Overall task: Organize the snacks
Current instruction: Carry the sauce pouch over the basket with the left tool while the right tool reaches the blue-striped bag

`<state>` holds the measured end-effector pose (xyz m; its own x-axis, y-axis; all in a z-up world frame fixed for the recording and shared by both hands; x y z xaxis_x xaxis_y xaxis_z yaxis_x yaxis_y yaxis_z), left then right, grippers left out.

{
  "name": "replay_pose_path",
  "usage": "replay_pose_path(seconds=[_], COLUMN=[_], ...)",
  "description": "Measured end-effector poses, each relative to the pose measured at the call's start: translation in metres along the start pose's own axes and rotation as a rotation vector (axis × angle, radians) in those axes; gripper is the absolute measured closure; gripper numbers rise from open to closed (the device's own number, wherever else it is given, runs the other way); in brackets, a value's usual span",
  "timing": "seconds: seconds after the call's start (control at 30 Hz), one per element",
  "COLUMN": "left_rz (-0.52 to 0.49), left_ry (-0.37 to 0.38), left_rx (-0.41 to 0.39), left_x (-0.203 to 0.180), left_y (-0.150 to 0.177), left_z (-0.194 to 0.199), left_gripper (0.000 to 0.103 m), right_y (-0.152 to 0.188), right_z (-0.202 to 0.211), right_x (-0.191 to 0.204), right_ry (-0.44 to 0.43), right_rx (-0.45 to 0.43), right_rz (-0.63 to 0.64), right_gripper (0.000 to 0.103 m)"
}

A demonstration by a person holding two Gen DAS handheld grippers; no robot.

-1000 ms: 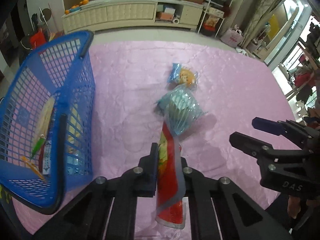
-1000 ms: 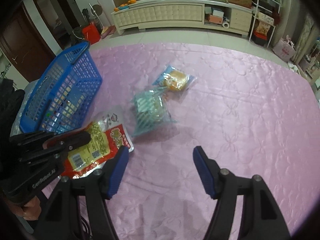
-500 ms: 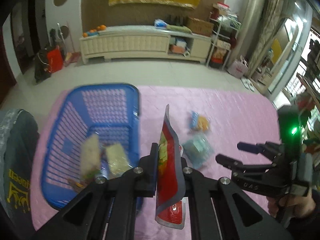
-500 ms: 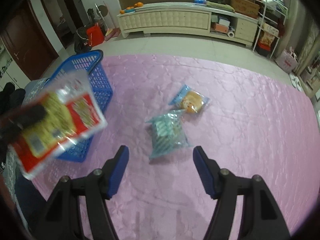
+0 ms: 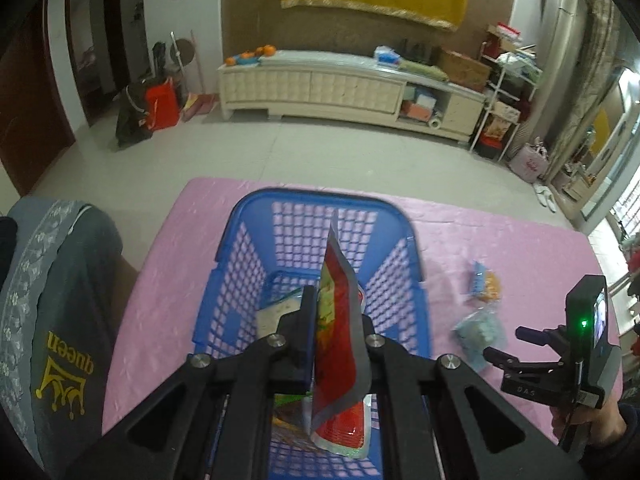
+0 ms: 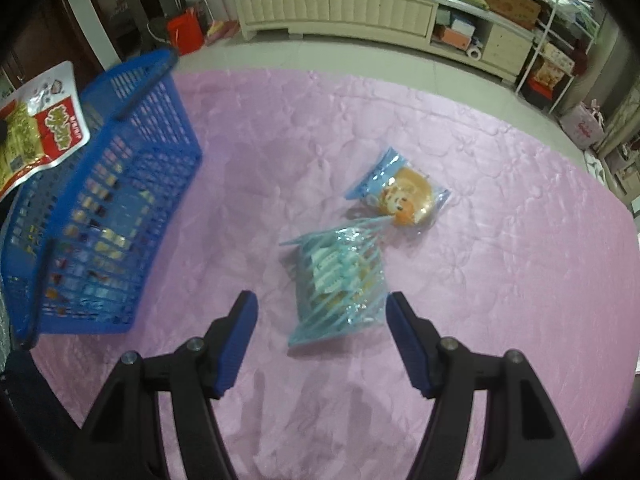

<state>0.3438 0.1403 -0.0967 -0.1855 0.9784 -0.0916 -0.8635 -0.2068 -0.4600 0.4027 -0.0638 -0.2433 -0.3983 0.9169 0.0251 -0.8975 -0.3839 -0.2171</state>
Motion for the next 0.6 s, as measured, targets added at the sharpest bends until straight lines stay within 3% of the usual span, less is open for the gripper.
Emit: replay_pose_path(seconds=[0.17,0.3,0.43,0.5,0.57,0.6], left_rz=[-0.005,-0.001,-0.01,-0.03,-0.033,-0.029], left_ry=[-0.032,-0.01,0.058,0.045,0.052,0.057], left_rx=[0.054,0.108,0.134,0.148,0.162,0.167], left_x=[0.009,0.004,-0.004,-0.009,-0.012,-0.013], left_y=[-0.007,-0.008,-0.005,-0.007,-0.009,-0.011], left_z=[-0.027,-0.045,-0.06,-0.066,-0.072,-0.074], left_gripper=[0.095,0.095,0.095,0.095,0.089,0.075], right_y=[-0.005,-0.006,-0.008,-0.008,-0.008,-0.008], right_z=[-0.023,-0.039,-0.051,-0.051,-0.053,-0.053], right_x=[-0.003,-0.006,-0.011,-0.013,-0.01,-0.008], right_ry=[0.045,0.068,0.052,0.069,0.086,0.087], right_rx=[0.043,0.078,0.094,0.075,0.065,0.065], right_rz=[0.004,0.016,0.004,0.01,0.036,0.043], right_gripper=[0.026,0.025,0.026,0.026,0.036,0.036])
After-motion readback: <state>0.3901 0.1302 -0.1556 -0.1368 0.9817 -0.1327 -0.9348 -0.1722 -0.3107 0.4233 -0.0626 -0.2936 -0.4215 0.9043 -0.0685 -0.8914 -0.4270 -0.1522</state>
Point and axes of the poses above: each gripper's, at about its wrist camera, not at the fingertips, and z roughly against the way its jaws point, x to its left, y to its underside, the point moved 8 cm from there along -z, roughly the way its jaws point, and after that the axes turned 11 degrees about x, right-handed, at the moved point
